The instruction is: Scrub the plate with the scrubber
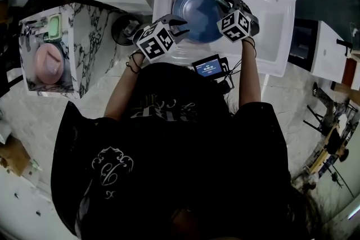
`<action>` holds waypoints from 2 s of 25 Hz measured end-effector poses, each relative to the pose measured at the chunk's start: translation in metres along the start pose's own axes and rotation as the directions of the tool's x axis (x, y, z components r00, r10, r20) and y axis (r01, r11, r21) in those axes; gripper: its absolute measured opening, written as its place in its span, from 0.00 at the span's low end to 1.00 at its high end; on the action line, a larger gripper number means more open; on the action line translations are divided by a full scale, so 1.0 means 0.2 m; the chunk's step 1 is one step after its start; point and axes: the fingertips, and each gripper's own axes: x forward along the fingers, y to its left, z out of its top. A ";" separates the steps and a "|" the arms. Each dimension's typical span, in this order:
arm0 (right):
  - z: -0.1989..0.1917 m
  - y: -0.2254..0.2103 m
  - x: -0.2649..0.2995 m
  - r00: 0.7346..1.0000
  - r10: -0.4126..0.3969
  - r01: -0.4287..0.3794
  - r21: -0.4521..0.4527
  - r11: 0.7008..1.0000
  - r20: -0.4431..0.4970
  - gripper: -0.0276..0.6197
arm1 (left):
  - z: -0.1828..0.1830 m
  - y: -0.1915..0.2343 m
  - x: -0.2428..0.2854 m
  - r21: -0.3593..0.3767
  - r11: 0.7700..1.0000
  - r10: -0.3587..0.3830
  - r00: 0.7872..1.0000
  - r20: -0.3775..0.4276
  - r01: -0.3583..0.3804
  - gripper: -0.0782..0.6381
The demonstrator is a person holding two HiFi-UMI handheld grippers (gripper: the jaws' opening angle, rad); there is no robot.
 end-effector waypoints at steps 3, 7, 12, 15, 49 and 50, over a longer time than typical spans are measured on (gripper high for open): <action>-0.04 0.05 0.00 0.999 0.031 -0.031 -0.005 0.999 -0.025 0.18 | 0.01 0.00 0.02 0.008 1.000 -0.012 1.000 -0.001 0.012 0.27; -0.09 0.13 -0.03 0.997 0.058 -0.056 0.029 0.998 -0.042 0.18 | 0.01 -0.01 0.03 0.015 1.000 -0.022 1.000 0.003 0.022 0.27; -0.13 0.21 -0.12 0.995 0.092 -0.087 0.090 0.992 -0.043 0.18 | 0.01 -0.01 0.03 0.009 1.000 -0.018 1.000 0.003 0.018 0.27; -0.13 0.28 -0.17 0.993 0.109 -0.105 0.120 0.987 -0.033 0.18 | 0.00 -0.01 0.02 0.004 1.000 -0.011 1.000 0.003 0.011 0.27; 0.19 0.59 -0.57 0.962 0.062 -0.139 0.285 0.948 0.264 0.18 | 0.05 -0.26 -0.20 -0.055 0.975 0.220 0.973 0.073 -0.217 0.27; 0.20 0.57 -0.61 0.957 0.041 -0.136 0.322 0.937 0.286 0.18 | 0.06 -0.27 -0.21 -0.052 0.972 0.231 0.970 0.079 -0.227 0.27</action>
